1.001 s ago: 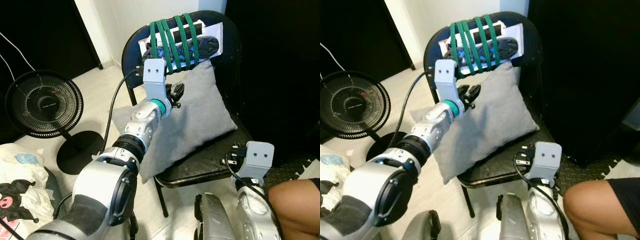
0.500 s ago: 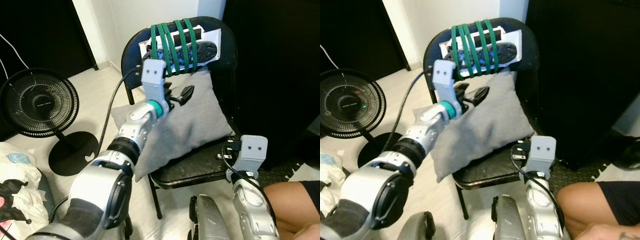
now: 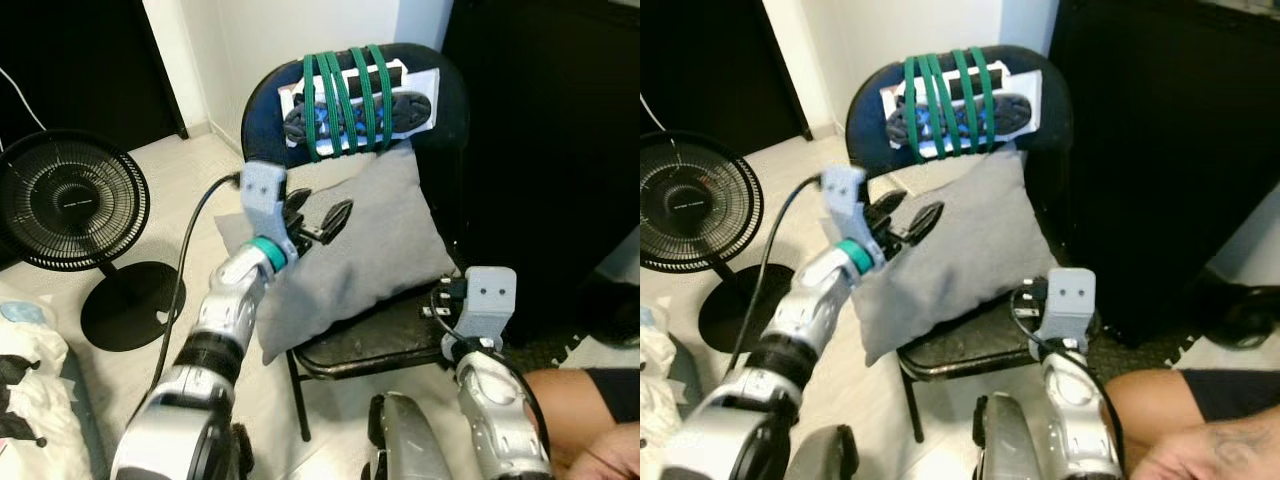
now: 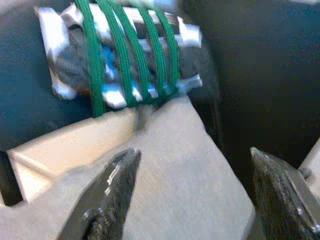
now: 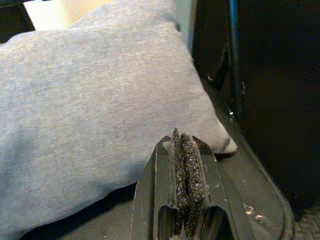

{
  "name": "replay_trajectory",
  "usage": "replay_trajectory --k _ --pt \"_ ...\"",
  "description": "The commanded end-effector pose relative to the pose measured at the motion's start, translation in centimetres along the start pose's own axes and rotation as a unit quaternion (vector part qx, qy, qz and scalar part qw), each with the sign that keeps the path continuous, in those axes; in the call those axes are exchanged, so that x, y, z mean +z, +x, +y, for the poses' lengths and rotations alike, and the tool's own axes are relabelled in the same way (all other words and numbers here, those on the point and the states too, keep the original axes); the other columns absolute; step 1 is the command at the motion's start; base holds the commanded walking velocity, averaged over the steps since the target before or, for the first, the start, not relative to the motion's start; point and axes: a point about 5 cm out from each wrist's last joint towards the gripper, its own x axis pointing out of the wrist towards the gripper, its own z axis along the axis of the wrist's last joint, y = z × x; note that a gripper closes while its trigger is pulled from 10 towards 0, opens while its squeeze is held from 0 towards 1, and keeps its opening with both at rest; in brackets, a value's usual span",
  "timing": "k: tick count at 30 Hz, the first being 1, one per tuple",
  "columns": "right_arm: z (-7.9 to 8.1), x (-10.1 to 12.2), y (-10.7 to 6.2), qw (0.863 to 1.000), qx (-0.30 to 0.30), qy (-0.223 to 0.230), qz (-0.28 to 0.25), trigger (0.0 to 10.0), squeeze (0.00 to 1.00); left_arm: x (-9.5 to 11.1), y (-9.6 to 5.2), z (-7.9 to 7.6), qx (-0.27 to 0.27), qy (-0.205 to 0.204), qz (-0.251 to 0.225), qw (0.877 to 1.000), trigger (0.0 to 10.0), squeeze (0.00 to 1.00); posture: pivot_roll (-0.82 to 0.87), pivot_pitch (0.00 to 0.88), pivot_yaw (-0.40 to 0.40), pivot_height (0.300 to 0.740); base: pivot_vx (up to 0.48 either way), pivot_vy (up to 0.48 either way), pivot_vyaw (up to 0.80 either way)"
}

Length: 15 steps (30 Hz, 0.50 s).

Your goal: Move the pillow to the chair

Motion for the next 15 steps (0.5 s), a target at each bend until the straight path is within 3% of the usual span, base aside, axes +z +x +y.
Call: replay_trajectory --k 1,7,9,12,15 --pt "0.6 -0.6 -0.1 1.0 0.011 0.006 0.012 10.0 0.0 -0.2 -0.8 0.0 0.016 0.02 -0.008 1.0 10.0 0.0 -0.03 0.0 0.059 0.59 0.0 0.0 0.0" --pt "0.7 -0.7 0.0 1.0 0.015 0.006 0.013 10.0 0.0 -0.5 -1.8 0.1 0.043 0.044 -0.015 0.998 10.0 0.0 -0.03 0.0 0.056 0.59 0.0 0.0 0.0" --pt "0.8 -0.8 0.0 1.0 0.02 0.006 0.014 10.0 0.0 -0.6 -2.6 0.3 0.074 0.056 -0.022 0.995 10.0 0.0 -0.03 0.0 0.045 0.59 0.0 0.0 0.0" --pt "1.2 -1.1 -0.1 0.999 0.038 -0.001 0.019 10.0 0.0 -0.6 -5.1 1.0 0.179 0.098 -0.055 0.977 10.0 0.0 -0.04 0.0 0.022 0.59 0.0 0.0 0.0" --pt "1.3 -1.2 -0.1 0.999 0.041 -0.006 0.021 10.0 0.0 -0.7 -5.7 1.2 0.205 0.105 -0.055 0.972 10.0 0.0 -0.04 0.0 0.02 0.59 0.0 0.0 0.0"
